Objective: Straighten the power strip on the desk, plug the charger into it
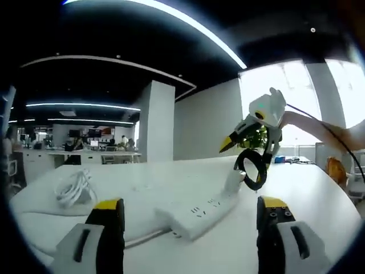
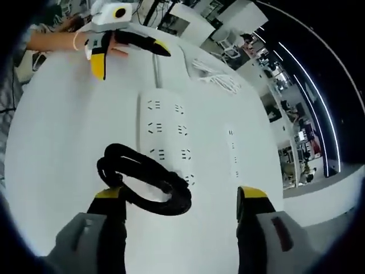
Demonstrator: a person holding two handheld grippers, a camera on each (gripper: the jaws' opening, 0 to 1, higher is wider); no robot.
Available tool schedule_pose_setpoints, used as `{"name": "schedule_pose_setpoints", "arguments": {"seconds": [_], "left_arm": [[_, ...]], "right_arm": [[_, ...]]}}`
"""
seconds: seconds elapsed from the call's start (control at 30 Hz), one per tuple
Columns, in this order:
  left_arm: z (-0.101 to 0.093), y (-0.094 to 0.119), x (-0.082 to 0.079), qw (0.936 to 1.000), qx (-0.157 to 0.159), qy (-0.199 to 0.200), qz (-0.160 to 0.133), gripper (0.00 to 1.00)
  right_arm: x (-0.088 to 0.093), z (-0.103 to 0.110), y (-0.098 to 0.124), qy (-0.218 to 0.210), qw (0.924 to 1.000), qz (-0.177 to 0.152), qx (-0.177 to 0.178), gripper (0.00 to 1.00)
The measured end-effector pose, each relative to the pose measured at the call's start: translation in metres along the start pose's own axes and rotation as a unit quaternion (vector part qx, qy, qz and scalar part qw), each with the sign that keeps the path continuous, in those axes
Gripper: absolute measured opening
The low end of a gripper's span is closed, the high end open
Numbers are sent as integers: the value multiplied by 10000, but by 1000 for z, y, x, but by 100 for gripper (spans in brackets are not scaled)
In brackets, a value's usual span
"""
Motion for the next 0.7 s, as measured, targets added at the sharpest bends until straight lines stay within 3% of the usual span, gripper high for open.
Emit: {"name": "schedule_pose_setpoints", "arguments": {"seconds": [0.2, 0.5, 0.6, 0.7], "left_arm": [[0, 0, 0, 10000, 10, 2, 1, 99], [-2, -1, 1, 10000, 22, -19, 13, 99], [-2, 0, 1, 10000, 22, -15, 8, 99], [-2, 0, 1, 10000, 43, -1, -13, 99]], "right_arm": [[4, -3, 11, -232, 9984, -449, 252, 99], [9, 3, 26, -486, 9935, -978, 321, 100], [9, 4, 33, -705, 9878, -1344, 352, 100], [6, 9, 40, -1028, 9757, -1925, 175, 100]]}}
Point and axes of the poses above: the point that each gripper's makers call its tool centre point, and the gripper's own axes: y roughly backward along the fingers, z roughly to its left, x roughly out of its underside, the point moved 4 cm from there along y, roughly backward along the fingers, and after that the axes turned 9 degrees about z, right-handed, at the moved point
